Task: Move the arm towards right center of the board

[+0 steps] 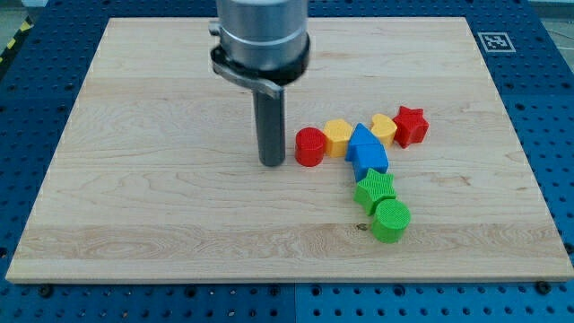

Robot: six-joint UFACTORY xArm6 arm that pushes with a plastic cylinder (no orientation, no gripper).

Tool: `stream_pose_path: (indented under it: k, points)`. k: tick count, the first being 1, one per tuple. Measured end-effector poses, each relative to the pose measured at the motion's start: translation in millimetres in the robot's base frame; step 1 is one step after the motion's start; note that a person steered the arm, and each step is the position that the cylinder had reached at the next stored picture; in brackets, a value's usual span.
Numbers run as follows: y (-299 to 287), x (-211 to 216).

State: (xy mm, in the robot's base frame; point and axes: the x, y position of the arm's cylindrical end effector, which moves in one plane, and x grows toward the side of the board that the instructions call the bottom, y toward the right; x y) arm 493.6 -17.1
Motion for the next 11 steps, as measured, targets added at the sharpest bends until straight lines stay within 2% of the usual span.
stream_pose_path:
  k: [3,4,5,6,8,10,11]
  points:
    - [1.7,51.9]
    - [-20.5,51.5]
    - [-74.5,41.1]
    - [-106.7,-6.4]
    - [-131.4,-112.4]
    - [-112.4,-232.5]
    - [-82.4,-279.8]
